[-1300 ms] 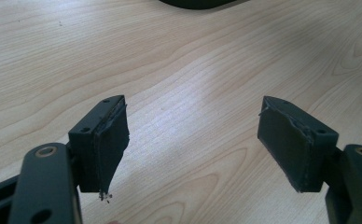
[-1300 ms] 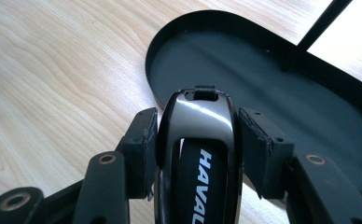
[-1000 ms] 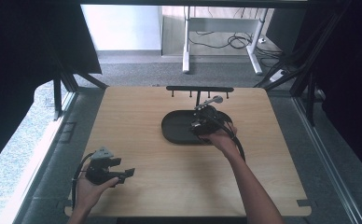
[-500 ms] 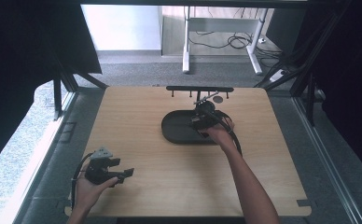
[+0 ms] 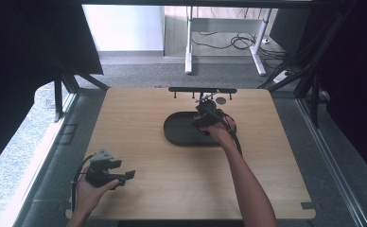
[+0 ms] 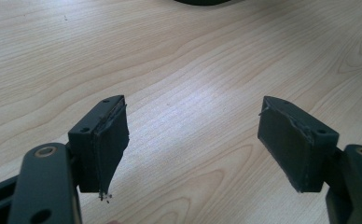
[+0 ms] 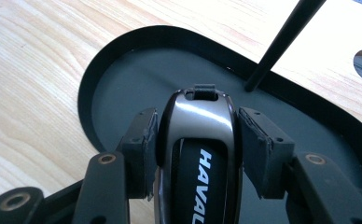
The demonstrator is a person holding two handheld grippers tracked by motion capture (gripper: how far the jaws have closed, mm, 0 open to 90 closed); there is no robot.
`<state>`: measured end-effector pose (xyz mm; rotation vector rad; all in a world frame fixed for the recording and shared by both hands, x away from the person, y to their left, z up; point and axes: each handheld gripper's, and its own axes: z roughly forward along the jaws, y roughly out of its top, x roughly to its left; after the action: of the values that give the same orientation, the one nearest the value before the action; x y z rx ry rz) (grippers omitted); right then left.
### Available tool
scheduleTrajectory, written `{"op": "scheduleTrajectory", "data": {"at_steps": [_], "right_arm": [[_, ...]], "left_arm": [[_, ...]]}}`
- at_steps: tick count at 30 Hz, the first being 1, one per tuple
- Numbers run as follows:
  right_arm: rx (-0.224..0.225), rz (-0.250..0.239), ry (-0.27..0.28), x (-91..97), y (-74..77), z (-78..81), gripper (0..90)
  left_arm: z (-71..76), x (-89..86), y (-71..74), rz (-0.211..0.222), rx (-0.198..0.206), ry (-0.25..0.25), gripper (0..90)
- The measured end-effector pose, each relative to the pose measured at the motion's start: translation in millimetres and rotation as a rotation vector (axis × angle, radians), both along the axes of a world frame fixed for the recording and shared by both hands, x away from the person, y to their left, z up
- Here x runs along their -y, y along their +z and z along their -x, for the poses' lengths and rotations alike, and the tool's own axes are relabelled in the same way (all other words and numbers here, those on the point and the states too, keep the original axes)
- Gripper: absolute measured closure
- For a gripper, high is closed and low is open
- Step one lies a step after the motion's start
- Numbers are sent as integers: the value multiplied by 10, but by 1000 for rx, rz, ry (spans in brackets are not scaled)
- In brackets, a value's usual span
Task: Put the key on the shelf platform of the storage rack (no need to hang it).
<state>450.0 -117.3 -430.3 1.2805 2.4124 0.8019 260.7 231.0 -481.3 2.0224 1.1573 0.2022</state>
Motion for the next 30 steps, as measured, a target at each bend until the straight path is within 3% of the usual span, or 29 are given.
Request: {"op": "scheduleTrajectory", "data": {"at_steps": [5,20,30], "right_arm": [[11,40,-1,-31,-70,-29,498],[-1,69,-62,-7,-367,-127,498],[-10,102,-72,23,-530,-169,497]], "left_arm": [[0,9,-5,-10,2,2,247],[3,67,-21,-16,-4,-13,247],[4,65,-21,-14,-5,-15,247]]}}
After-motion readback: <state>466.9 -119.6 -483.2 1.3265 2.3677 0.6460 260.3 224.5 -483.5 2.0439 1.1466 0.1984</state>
